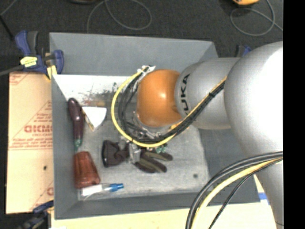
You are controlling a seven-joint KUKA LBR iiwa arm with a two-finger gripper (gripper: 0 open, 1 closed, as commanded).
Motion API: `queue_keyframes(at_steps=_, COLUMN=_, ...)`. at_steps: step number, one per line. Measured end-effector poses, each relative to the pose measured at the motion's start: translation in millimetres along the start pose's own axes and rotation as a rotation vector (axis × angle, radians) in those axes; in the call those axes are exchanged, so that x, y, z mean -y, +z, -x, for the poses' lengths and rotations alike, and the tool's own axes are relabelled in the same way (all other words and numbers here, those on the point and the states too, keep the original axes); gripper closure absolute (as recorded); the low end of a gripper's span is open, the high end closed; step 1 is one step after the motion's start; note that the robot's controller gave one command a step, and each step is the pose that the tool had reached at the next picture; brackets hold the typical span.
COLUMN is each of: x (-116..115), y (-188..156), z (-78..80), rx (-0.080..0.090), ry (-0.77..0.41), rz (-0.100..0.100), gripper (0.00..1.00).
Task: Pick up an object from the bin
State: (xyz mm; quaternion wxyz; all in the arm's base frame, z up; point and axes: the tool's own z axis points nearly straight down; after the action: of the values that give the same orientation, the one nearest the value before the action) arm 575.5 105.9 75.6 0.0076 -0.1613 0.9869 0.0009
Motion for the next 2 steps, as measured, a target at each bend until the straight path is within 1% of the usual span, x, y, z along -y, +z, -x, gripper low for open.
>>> queue_keyframes(at_steps=1, x=11.5, y=-61.4, z=8.5, rx=0.004, ry=-0.096, rz=0.0, gripper=1.0)
queue_keyframes(at_steps=2, x=11.4, y=-61.4, z=8.5, rx=0.004, ry=-0.095, rz=0.0, gripper=1.0)
